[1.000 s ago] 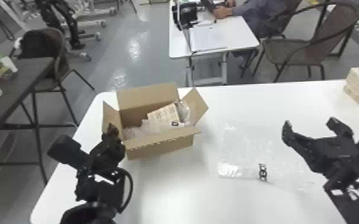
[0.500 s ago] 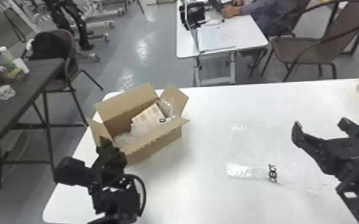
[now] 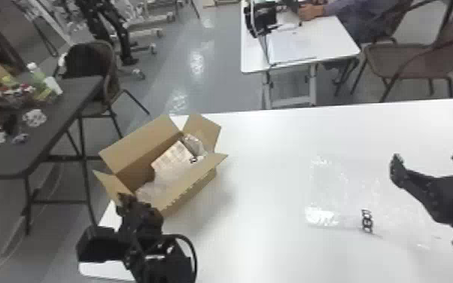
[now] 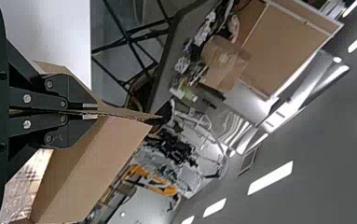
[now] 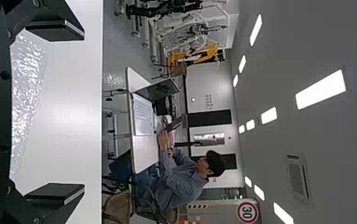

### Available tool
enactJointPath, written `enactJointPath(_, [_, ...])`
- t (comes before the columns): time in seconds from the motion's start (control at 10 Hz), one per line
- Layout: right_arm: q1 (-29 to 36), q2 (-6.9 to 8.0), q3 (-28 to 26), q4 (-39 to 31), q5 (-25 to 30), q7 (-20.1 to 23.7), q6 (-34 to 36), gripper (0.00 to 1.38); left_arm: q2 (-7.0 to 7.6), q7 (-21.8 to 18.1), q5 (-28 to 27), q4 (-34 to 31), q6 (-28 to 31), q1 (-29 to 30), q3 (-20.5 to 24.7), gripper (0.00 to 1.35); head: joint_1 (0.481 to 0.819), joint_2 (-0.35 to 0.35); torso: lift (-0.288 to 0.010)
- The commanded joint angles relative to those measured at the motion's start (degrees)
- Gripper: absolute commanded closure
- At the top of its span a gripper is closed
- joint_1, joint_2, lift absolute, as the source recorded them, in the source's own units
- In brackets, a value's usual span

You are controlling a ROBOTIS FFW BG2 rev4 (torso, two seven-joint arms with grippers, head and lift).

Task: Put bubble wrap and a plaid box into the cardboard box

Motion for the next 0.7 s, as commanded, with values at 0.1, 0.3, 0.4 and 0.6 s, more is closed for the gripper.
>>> enactJointPath(0.1, [-0.17, 0.00, 0.03, 0.02, 0.11, 0.24, 0.46, 0.15, -0.36, 6.30, -1.44, 2.53, -7.69, -0.28, -2.75, 1.22, 0.695, 0.332, -0.108])
enactJointPath(0.3, [-0.26, 0.00, 0.03, 0.02, 0.29, 0.59, 0.46, 0.15, 0.08, 7.01, 1.82, 4.37, -9.27, -1.24, -5.91, 1.22, 0.695, 0.328, -0.108])
enactJointPath(0.4, [-0.26, -0.09, 0.03, 0.02, 0.38, 0.68, 0.46, 0.15, 0.96, 7.01, 2.61, 4.64, -9.71, -1.68, -7.32, 1.20, 0.695, 0.318, -0.108])
enactJointPath(0.6, [-0.43, -0.26, 0.03, 0.02, 0.38, 1.12, 0.64, 0.15, 2.54, 7.18, 0.41, 4.90, -9.88, -1.86, -7.41, 0.25, 0.695, 0.301, -0.108])
